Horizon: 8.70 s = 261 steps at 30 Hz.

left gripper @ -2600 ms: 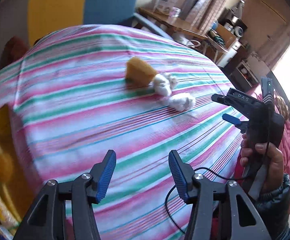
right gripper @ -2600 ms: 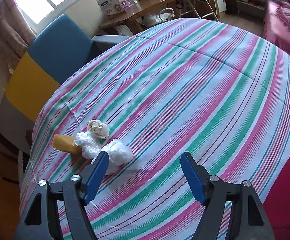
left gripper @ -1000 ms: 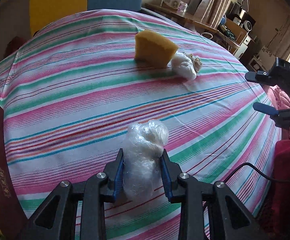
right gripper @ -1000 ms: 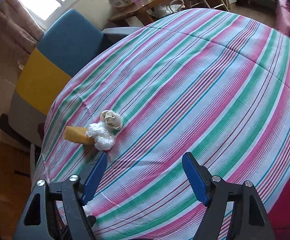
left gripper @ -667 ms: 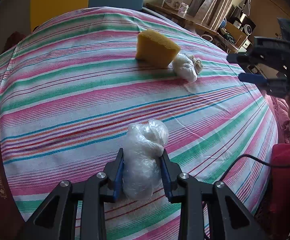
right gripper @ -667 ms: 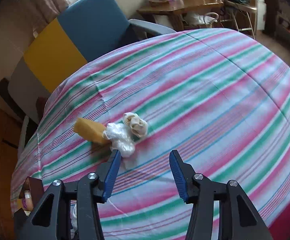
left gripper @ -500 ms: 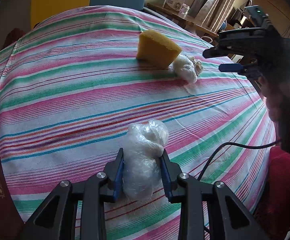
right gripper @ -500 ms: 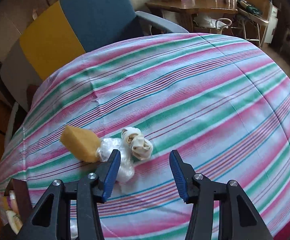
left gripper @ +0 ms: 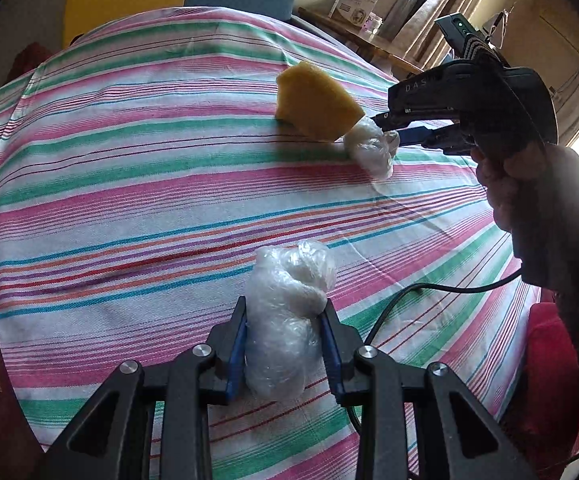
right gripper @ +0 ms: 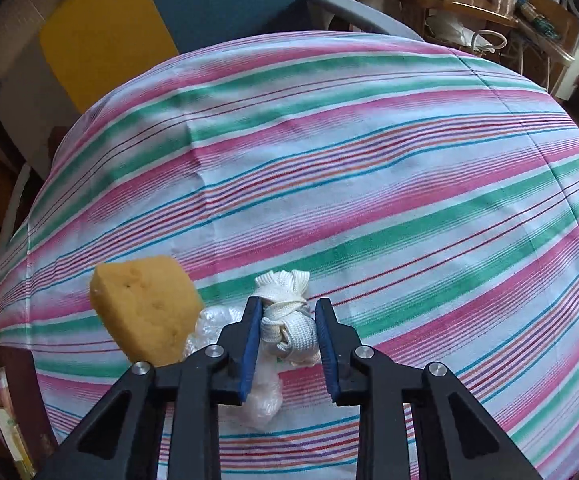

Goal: Organize objects
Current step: 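Lift the plastic bundle with the left tool while the right tool grasps the white cloth bundle, then lower the plastic bundle into the gold tray and open the left tool, then carry the white cloth bundle into the gold tray and open the right tool, then move both tools back to the yellow sponge and remaining plastic bundle, then grasp the yellow sponge with the left tool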

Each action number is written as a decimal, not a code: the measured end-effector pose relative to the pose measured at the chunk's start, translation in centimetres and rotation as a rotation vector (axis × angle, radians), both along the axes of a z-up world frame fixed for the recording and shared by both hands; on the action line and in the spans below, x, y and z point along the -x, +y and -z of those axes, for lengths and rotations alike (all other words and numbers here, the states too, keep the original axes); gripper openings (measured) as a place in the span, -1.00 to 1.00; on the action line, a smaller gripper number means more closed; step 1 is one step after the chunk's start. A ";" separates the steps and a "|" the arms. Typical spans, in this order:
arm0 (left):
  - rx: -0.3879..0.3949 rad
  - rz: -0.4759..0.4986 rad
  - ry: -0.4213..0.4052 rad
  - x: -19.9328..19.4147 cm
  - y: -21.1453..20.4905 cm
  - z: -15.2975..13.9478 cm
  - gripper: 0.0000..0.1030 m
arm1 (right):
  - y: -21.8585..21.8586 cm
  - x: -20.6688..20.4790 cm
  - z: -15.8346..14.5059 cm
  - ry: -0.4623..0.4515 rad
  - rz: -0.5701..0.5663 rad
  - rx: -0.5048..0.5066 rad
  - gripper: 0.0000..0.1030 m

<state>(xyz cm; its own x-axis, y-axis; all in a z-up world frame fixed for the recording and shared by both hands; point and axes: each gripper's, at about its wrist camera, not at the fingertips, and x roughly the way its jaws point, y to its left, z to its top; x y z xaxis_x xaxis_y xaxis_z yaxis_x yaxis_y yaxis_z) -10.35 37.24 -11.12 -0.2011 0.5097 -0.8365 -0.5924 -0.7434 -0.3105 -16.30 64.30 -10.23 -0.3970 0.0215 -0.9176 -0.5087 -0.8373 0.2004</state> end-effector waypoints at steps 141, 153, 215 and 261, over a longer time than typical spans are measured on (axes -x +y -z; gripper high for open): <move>0.012 -0.634 0.217 -6.6 -37.7 -9.8 -0.11 | -41.6 -11.7 -10.8 0.244 -0.893 -0.029 -0.51; 0.005 -0.657 0.163 -6.7 -39.2 -8.0 -0.11 | -48.5 -9.4 -3.1 0.064 -0.988 0.042 -0.50; 0.081 -0.222 0.216 -4.9 -19.2 -11.6 -0.11 | -4.7 -14.8 -3.5 0.181 0.290 0.121 0.48; 0.219 0.212 0.196 8.8 9.5 -1.8 0.26 | -4.4 -15.6 -3.3 0.220 0.290 0.276 0.61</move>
<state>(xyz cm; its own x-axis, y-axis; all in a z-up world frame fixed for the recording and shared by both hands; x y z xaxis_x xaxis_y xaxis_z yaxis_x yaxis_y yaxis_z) -19.19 46.76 -9.31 -0.2772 0.3703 -0.8866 -0.7730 -0.6340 -0.0231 -0.72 59.86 -6.95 -0.5970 -0.0724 -0.7990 -0.6348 -0.5664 0.5256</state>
